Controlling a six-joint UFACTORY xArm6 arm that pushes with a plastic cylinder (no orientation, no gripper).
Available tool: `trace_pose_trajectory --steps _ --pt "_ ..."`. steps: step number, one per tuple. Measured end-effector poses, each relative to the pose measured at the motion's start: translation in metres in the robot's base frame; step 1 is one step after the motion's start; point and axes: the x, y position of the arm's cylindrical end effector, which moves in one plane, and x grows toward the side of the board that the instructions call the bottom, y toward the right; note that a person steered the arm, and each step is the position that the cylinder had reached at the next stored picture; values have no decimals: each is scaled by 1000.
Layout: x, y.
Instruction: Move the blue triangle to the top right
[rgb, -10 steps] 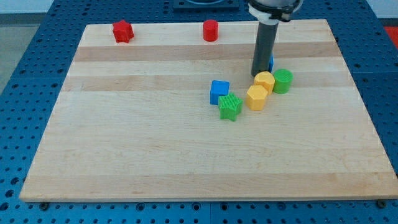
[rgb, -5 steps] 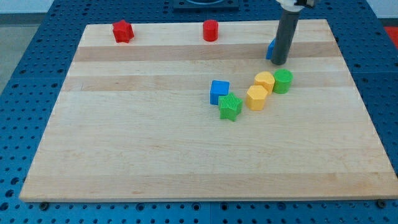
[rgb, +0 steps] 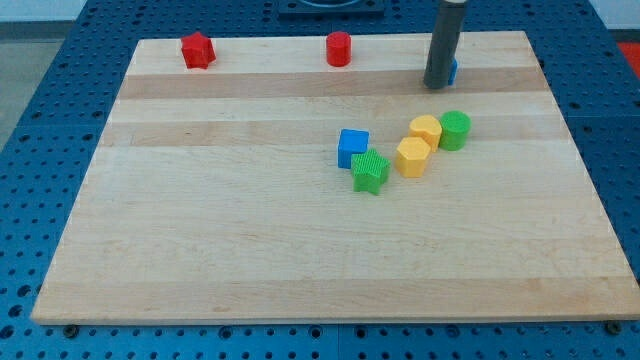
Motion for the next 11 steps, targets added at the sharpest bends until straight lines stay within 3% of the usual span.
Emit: trace_pose_trajectory --steps 4,7,11 --pt "-24 25" --pt "-26 -20" --pt "-52 7"
